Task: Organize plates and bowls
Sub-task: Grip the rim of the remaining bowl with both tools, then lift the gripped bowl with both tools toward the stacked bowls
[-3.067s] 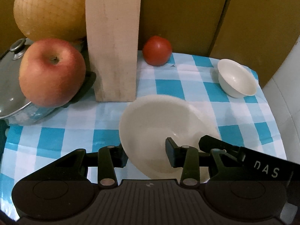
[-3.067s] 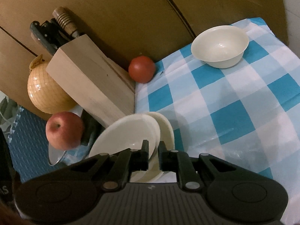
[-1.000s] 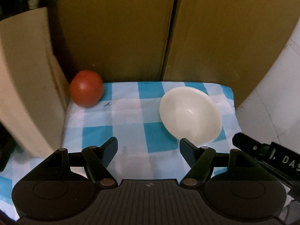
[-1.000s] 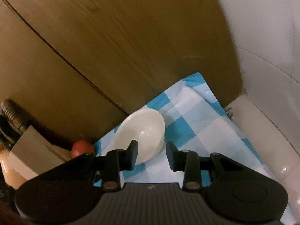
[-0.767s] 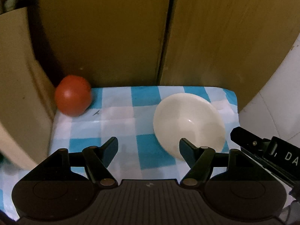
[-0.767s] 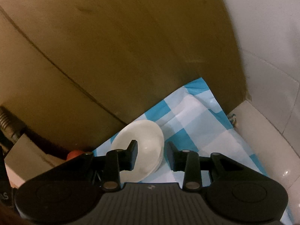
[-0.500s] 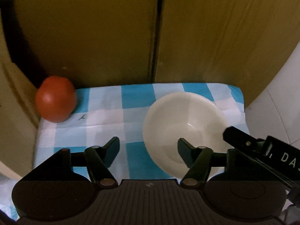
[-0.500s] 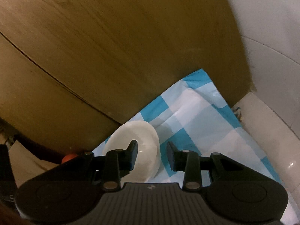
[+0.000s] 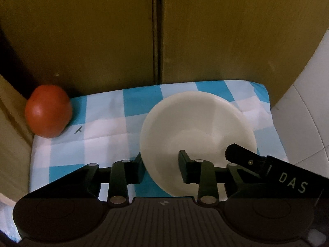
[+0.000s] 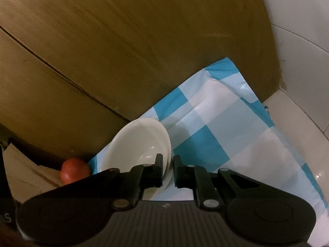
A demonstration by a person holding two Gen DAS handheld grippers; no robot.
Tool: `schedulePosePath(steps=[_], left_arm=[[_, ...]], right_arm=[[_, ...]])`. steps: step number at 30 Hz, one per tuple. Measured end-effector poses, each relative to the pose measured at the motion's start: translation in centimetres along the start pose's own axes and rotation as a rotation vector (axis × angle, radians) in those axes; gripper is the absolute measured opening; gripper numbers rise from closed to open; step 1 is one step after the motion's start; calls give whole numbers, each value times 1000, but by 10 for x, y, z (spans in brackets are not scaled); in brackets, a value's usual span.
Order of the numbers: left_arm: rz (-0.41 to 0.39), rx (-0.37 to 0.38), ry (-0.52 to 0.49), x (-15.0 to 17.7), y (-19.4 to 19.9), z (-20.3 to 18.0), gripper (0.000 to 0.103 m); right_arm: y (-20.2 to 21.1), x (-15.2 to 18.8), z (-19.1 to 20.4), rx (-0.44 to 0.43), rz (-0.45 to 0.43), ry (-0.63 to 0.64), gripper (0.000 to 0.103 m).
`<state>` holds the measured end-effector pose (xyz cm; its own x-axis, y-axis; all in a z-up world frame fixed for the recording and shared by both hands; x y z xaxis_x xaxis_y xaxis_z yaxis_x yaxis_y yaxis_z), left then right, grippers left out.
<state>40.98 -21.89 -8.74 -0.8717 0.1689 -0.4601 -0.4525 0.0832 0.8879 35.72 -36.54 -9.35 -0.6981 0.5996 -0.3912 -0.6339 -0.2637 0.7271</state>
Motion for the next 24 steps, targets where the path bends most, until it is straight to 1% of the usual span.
schedulePosePath(steps=[16, 24], left_arm=[[-42, -23, 4, 8, 24, 6, 40], [-84, -30, 22, 14, 55, 20, 39]], right_arm=[[15, 2, 21, -23, -2, 43, 12], [36, 12, 47, -49, -16, 87, 12]])
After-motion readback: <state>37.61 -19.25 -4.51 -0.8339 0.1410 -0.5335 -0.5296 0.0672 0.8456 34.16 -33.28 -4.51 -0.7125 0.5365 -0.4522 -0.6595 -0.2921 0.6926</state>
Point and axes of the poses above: each gripper's, at about its wrist camera, not at the fingertips, and y roughly against the way its jaws point, z to its left, x to its underside, the point moved 3 cm from there along -y, roughly the way its jaws point, and after that the axes turned 2 degrees about z, right-handed, at the moved point
